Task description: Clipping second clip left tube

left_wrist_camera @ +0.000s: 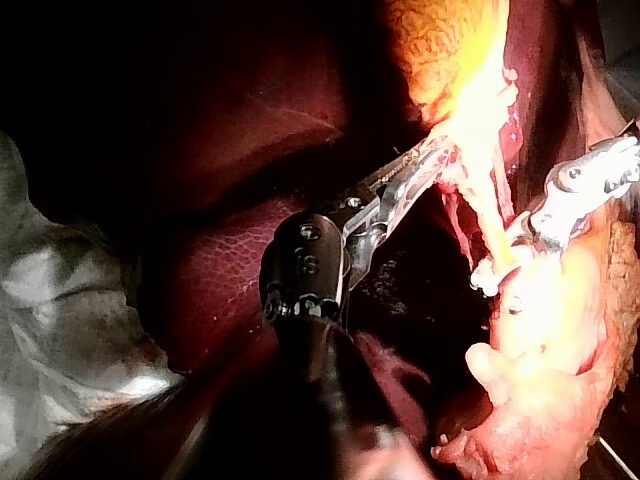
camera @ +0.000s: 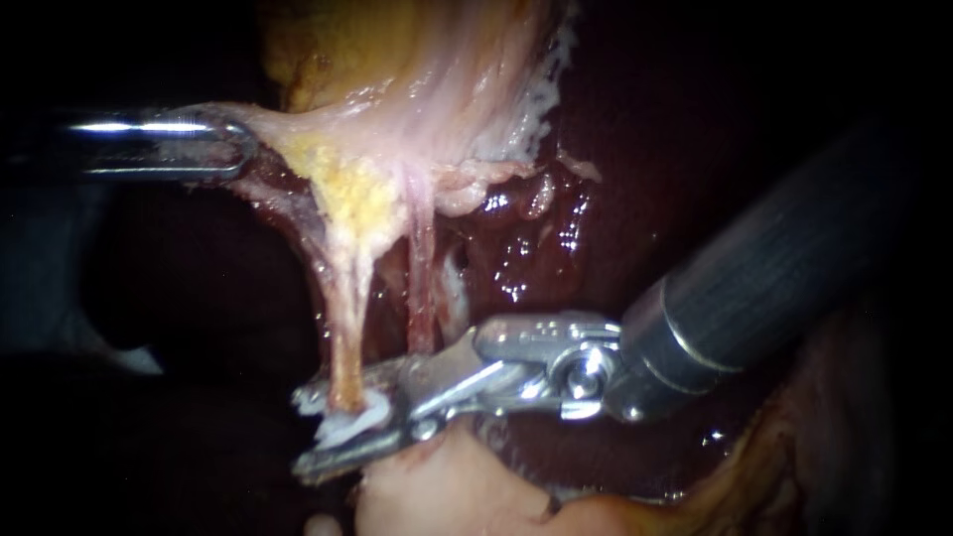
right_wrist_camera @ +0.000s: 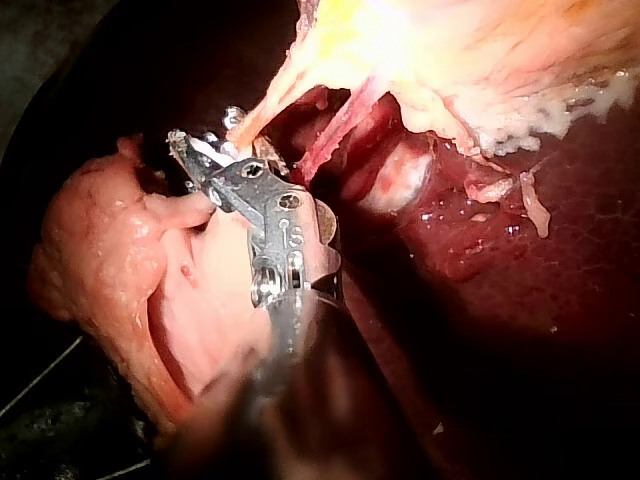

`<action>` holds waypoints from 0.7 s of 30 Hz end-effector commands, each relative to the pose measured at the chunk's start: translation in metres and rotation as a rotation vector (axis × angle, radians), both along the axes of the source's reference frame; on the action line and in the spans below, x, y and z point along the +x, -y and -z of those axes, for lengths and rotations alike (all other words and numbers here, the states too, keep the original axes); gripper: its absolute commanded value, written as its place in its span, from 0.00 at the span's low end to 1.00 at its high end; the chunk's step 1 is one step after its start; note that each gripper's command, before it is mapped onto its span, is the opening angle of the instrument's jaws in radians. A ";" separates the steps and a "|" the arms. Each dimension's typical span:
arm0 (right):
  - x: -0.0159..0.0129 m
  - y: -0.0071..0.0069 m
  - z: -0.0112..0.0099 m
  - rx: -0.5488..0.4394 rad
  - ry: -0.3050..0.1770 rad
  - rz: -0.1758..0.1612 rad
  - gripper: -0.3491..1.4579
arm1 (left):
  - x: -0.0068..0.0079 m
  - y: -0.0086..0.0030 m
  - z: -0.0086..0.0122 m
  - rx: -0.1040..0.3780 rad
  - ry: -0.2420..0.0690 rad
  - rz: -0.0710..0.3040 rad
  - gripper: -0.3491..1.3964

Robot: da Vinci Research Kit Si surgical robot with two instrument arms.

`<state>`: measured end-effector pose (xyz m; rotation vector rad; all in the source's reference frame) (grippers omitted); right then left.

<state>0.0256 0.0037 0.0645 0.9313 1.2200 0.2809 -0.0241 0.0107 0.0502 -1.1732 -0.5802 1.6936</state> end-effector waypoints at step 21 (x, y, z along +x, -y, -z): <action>-0.0005 0.0000 0.0000 -0.005 0.037 0.021 0.00 | 0.0000 -0.0001 -0.0001 0.000 0.000 0.000 0.00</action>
